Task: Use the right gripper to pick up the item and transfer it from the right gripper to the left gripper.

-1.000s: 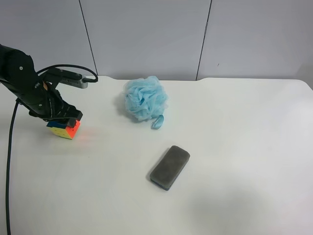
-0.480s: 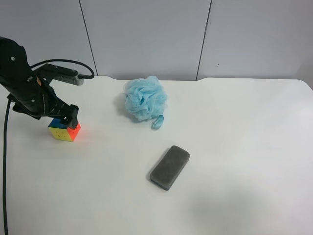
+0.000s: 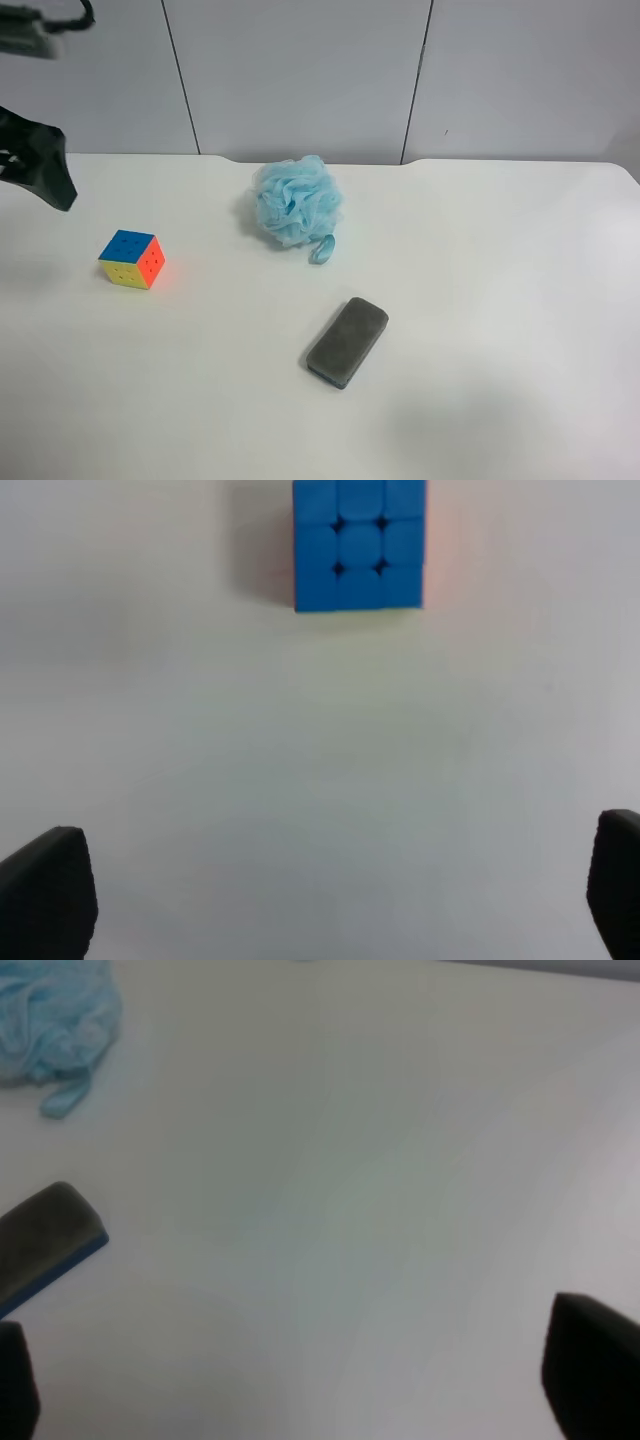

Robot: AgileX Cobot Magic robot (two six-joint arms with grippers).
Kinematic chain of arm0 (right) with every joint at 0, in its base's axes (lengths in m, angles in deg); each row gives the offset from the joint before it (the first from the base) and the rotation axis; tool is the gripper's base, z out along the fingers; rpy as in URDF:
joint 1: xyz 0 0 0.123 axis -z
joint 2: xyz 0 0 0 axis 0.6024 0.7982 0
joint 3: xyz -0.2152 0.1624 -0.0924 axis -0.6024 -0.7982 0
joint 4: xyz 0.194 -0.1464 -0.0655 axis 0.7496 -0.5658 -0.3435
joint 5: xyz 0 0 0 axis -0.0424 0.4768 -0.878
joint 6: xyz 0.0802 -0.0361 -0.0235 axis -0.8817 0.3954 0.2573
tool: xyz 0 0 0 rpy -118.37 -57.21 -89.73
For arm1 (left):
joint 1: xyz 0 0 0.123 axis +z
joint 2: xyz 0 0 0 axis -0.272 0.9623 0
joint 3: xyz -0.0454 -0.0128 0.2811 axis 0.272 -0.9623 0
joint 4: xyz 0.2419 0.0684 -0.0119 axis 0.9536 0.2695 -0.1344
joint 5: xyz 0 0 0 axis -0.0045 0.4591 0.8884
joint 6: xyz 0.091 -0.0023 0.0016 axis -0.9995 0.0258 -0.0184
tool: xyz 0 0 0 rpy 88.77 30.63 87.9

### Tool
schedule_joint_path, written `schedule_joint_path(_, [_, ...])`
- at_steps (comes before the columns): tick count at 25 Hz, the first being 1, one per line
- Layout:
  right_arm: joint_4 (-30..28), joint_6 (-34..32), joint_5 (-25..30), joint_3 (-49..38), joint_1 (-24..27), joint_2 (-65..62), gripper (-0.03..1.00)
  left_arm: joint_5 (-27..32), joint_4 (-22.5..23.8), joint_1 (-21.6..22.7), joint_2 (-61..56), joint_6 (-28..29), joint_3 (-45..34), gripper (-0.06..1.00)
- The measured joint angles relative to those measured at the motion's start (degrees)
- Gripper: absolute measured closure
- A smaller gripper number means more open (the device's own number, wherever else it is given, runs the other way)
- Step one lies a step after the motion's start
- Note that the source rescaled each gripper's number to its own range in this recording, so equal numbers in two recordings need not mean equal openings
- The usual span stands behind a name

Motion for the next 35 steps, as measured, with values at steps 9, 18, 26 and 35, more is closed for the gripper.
schedule_joint_path(9, [0.0, 0.0, 0.0, 0.0, 0.0, 0.0, -0.03, 6.39, -0.88, 0.0, -25.78, 0.94, -8.97, -0.05])
schedule_joint_path(18, [0.0, 0.0, 0.0, 0.0, 0.06, 0.0, -0.03, 7.26, -0.88, 0.0, -53.86, 1.07, -20.29, -0.05])
schedule_joint_path(26, [0.0, 0.0, 0.0, 0.0, 0.06, 0.0, -0.03, 7.43, -1.25, 0.0, -70.9, 1.07, -24.41, -0.05])
schedule_joint_path(35, [0.0, 0.0, 0.0, 0.0, 0.06, 0.0, -0.03, 6.28, -1.15, 0.0, -74.04, 1.09, -31.04, -0.06])
